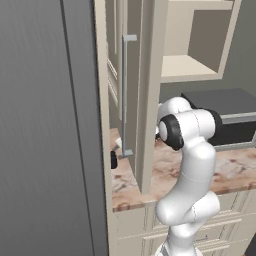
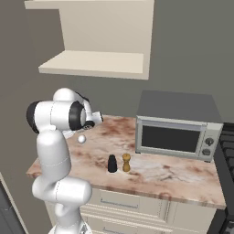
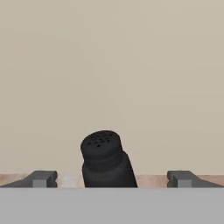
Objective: There are various items on the counter. Only move the condiments/shakers into the cabinet.
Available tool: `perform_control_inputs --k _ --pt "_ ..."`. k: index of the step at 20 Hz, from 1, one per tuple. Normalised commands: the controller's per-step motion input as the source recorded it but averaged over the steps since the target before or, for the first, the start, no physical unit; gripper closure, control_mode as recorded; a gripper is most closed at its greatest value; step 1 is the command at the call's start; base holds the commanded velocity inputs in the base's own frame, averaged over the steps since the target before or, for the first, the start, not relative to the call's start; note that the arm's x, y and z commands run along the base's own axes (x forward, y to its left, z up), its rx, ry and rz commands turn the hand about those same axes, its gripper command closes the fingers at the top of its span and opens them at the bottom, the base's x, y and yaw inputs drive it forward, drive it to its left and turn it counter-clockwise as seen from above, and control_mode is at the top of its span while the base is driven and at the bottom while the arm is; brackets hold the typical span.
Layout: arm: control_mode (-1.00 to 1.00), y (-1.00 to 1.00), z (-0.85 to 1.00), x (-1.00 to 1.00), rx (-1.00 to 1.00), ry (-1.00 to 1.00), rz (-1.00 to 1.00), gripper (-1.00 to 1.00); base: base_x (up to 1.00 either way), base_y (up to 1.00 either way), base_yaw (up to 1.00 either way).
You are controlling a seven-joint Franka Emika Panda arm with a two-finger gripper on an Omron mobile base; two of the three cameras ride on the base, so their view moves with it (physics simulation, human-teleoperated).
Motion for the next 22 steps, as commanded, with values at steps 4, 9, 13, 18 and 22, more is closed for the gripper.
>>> perform_control_inputs --k 4,9,13,18,22 --pt "-1.00 0.14 0.00 0.00 0.00 0.01 0.00 -1.00 0.00 0.00 0.00" --pt "-1.00 0.05 -0.02 0.00 0.00 0.03 0.00 -1.00 0.00 0.00 0.00" --pt "-1.00 0.08 -0.08 0.00 0.00 0.05 0.00 -1.00 0.00 0.00 0.00" --pt "-1.00 0.12 -0.12 0.00 0.00 0.05 0.00 -1.00 0.00 0.00 0.00" --pt "-1.00 0.20 -0.11 0.00 0.00 0.03 0.00 1.00 0.00 0.00 0.00"
